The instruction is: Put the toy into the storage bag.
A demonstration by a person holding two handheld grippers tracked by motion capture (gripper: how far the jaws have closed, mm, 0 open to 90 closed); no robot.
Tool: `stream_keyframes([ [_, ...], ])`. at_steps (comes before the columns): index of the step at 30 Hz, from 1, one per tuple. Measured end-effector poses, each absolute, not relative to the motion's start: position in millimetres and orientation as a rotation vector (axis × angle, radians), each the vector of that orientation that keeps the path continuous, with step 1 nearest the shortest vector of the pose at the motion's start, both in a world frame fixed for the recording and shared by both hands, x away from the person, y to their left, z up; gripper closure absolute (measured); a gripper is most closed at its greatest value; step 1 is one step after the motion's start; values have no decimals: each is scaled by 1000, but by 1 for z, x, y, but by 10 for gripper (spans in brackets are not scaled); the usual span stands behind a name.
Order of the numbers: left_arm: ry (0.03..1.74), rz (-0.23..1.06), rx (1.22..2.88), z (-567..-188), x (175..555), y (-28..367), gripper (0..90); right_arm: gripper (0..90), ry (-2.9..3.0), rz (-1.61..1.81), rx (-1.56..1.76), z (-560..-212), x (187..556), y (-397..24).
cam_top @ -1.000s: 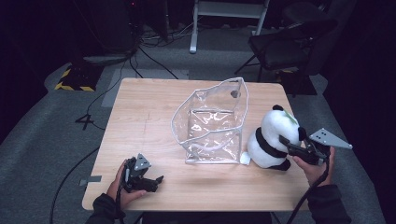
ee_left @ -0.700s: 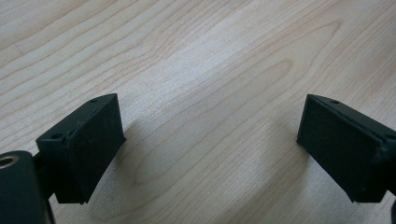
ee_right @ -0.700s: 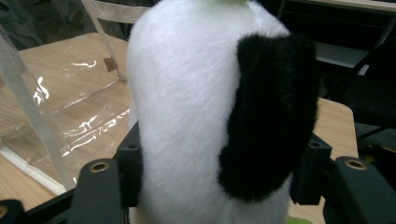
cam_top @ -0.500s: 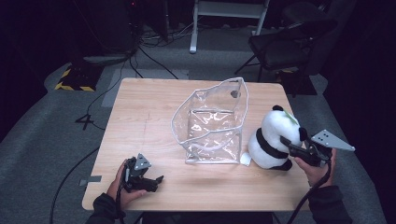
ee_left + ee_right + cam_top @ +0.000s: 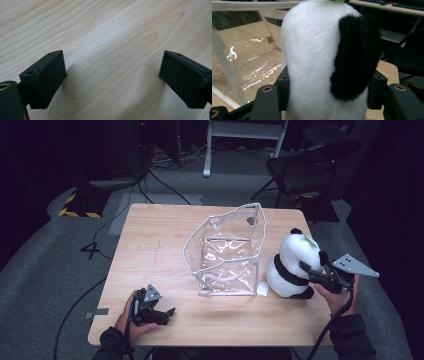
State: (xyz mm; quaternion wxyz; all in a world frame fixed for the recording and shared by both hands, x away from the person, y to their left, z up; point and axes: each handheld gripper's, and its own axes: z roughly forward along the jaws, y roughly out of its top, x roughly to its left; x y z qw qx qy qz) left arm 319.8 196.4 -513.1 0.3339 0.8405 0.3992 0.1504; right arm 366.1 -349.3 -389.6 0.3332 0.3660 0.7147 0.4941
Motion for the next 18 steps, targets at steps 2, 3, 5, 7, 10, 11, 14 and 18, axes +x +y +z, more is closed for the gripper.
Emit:
stream_keyframes([
  [2,1042,394,2195,-513,320,196,72,401,1860,1295,955,-387,370,-349],
  [3,1044,392,2193,-513,320,196,72,402,1856,1298,957,-386,372,-349],
  [5,1047,392,2190,-513,320,196,72,401,1852,1302,957,-383,375,-348],
  [7,1044,393,2193,-513,320,196,72,401,1845,1306,953,-379,378,-347],
  [10,1046,392,2192,-513,320,196,72,401,1834,1302,940,-371,381,-345],
  [11,1044,393,2194,-513,320,196,72,401,1828,1303,935,-368,382,-344],
  [14,1048,393,2191,-513,320,196,72,401,1814,1314,929,-359,385,-342],
  [18,1052,391,2190,-513,320,196,72,401,1793,1303,913,-346,391,-338],
])
